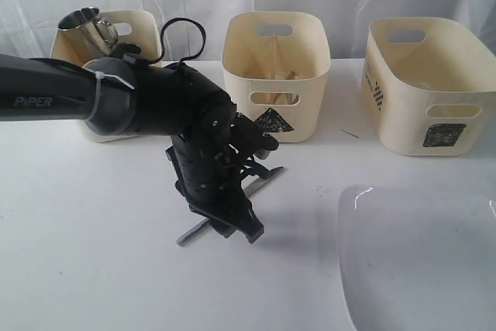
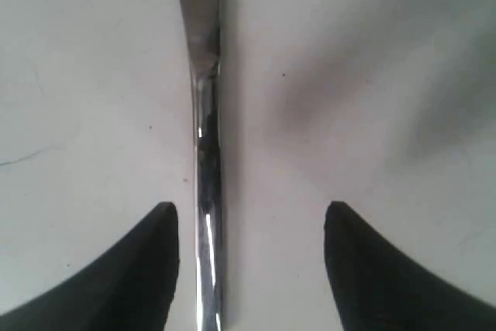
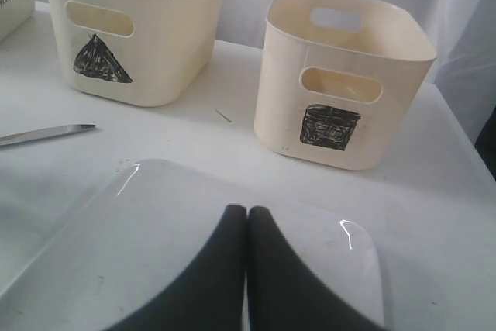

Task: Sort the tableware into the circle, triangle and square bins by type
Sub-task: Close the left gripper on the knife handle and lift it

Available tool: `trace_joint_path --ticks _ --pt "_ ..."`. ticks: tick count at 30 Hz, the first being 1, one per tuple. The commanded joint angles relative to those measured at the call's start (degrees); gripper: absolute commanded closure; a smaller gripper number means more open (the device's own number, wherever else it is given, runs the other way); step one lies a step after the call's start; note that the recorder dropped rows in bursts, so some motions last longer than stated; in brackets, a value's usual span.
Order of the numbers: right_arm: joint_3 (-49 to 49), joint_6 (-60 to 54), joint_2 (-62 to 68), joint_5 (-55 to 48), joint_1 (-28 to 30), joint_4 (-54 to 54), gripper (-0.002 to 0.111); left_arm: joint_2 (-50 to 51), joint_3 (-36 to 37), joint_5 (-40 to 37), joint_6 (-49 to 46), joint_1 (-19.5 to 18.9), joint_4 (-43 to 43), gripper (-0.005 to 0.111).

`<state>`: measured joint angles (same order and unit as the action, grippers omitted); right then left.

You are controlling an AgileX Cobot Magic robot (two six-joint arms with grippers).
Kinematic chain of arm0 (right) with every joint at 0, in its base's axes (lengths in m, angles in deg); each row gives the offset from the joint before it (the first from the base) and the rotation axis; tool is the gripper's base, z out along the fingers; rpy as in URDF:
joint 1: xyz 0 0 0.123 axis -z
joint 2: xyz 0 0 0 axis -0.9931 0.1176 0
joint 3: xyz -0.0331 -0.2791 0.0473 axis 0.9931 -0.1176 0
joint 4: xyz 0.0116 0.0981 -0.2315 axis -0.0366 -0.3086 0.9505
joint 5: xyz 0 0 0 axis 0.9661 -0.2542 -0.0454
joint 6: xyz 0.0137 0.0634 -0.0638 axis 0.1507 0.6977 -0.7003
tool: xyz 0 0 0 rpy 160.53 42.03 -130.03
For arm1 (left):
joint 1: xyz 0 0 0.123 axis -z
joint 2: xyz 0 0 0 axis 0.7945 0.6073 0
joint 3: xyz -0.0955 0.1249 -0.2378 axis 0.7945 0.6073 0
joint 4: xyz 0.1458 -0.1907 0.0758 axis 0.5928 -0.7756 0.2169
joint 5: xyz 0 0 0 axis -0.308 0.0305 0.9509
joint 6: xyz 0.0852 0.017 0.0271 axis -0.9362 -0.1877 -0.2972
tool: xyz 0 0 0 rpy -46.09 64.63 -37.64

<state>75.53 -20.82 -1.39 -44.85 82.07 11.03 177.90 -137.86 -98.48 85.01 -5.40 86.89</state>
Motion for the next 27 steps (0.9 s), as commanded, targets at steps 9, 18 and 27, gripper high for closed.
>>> trace_joint_path --ticks 9,18,27 --pt "-0.4 0.03 -0.37 0.49 -0.18 0.15 0.108 0.78 0.29 -0.26 0.51 -0.97 2.71 0.047" --pt "-0.4 0.03 -0.37 0.49 -0.18 0.15 0.108 1.42 0.29 0.05 0.38 -1.55 1.61 0.05" --pt "-0.4 0.03 -0.37 0.49 -0.18 0.15 0.108 3.13 0.39 0.28 0.38 -1.84 0.16 0.05"
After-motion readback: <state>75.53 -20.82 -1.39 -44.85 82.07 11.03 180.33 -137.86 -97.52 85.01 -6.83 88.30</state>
